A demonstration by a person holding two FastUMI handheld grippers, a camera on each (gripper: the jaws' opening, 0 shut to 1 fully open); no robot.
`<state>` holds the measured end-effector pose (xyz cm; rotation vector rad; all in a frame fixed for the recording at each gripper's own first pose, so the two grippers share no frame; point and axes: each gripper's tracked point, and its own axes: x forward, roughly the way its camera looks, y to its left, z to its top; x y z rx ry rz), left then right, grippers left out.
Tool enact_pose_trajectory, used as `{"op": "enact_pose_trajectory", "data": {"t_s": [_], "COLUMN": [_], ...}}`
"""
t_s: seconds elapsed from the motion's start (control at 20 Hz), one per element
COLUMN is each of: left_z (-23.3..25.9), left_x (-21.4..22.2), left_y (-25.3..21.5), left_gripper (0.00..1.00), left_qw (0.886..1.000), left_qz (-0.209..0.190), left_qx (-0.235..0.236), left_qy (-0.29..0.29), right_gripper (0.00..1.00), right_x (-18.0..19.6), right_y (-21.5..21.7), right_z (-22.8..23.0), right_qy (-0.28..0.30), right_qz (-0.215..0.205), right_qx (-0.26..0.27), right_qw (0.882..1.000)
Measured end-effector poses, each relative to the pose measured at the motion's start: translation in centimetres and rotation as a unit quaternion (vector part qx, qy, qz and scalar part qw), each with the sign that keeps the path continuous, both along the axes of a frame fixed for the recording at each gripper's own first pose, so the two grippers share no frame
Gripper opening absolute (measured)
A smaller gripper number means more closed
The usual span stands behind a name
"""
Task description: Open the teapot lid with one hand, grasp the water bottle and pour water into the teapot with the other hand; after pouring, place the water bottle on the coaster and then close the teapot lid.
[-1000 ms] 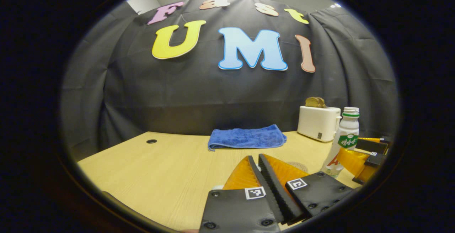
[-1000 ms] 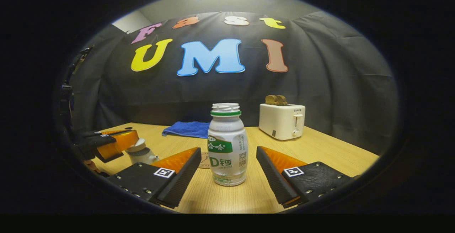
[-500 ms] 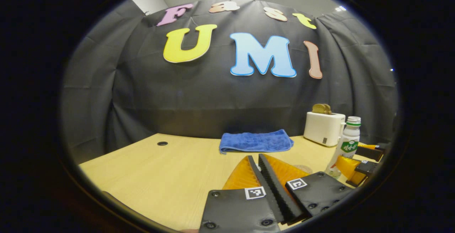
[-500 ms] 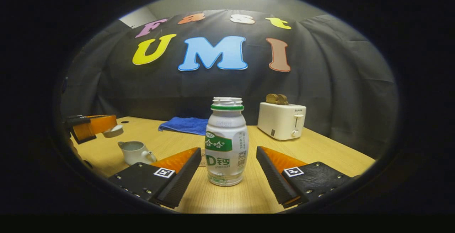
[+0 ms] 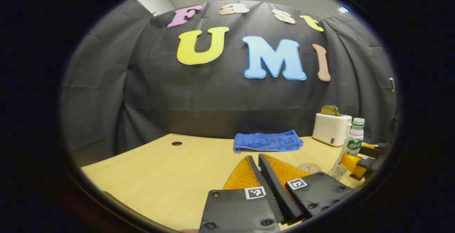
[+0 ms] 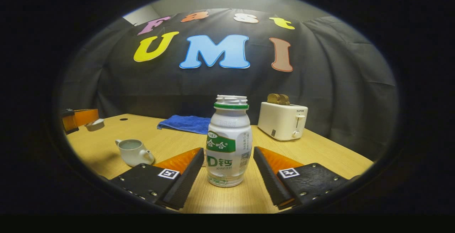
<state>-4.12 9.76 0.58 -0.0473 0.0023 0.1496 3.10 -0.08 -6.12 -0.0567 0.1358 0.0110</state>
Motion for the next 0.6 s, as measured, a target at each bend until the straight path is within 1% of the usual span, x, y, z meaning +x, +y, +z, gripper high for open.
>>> {"op": "enact_pose_trajectory", "data": {"t_s": [0.05,0.1,0.15,0.35,0.6], "left_z": [0.0,-0.1,-0.1,-0.5,-0.9], "left_x": [-0.1,-0.3,-0.4,-0.7,-0.8], "left_y": [0.2,0.5,0.7,1.5,2.1], "left_gripper": [0.09,0.09,0.09,0.09,0.09], "left_qw": [1.000,1.000,1.000,1.000,1.000], "left_qz": [0.002,0.003,0.005,0.007,0.007], "left_qx": [-0.001,-0.002,-0.002,-0.006,-0.012], "left_qy": [0.000,0.000,0.000,0.002,0.004], "right_gripper": [0.84,0.84,0.78,0.73,0.74], "right_x": [0.1,0.2,0.3,0.2,0.3], "right_y": [0.1,0.1,-0.1,0.0,-0.1], "right_z": [-0.4,-0.6,-0.8,-0.8,-0.8], "right_qy": [0.007,0.012,0.015,0.017,0.015], "right_qz": [0.003,0.002,0.002,0.003,0.007], "right_qx": [0.004,0.008,0.012,0.013,0.006], "right_qw": [1.000,1.000,1.000,1.000,1.000]}}
